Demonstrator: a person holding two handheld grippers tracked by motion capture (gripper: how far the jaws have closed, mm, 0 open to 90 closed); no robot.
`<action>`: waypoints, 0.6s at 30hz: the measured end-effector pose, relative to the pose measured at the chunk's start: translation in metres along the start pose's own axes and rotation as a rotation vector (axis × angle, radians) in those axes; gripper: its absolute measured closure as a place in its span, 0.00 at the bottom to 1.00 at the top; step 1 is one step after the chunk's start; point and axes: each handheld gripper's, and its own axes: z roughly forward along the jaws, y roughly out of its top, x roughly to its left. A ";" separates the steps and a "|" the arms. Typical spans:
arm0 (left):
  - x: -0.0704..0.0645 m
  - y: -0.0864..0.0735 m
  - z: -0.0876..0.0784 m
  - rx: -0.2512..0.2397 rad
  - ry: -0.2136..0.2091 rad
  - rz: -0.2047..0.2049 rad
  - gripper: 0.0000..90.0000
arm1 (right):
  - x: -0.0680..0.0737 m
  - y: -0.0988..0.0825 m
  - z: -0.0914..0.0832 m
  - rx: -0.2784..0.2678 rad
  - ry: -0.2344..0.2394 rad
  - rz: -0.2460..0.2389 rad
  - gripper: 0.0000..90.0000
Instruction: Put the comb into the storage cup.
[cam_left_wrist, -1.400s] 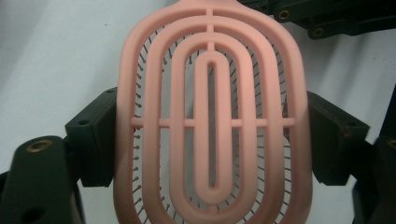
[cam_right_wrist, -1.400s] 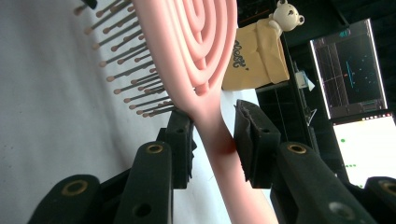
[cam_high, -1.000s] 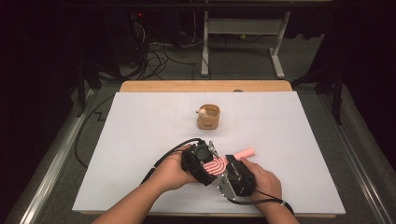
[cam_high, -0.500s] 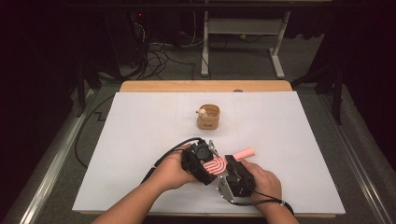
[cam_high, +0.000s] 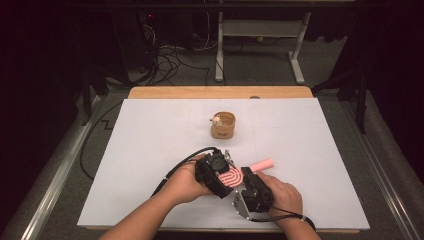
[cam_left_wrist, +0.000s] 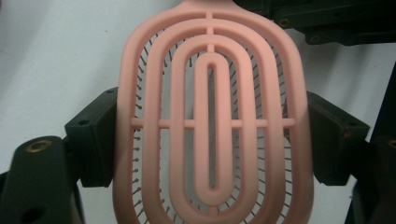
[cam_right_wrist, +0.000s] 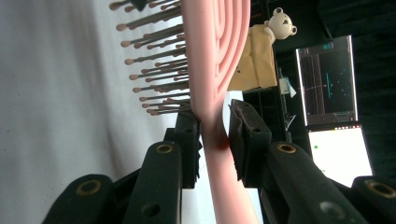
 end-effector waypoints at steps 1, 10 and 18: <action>0.000 0.000 0.000 -0.001 -0.001 0.000 0.22 | 0.000 0.000 0.000 0.002 -0.003 -0.003 0.84; 0.001 0.000 -0.001 -0.013 -0.005 0.002 0.22 | 0.000 0.001 0.000 0.009 -0.004 -0.021 0.85; 0.001 0.002 -0.003 -0.033 -0.015 -0.011 0.21 | 0.001 0.001 -0.002 0.015 -0.011 -0.032 0.87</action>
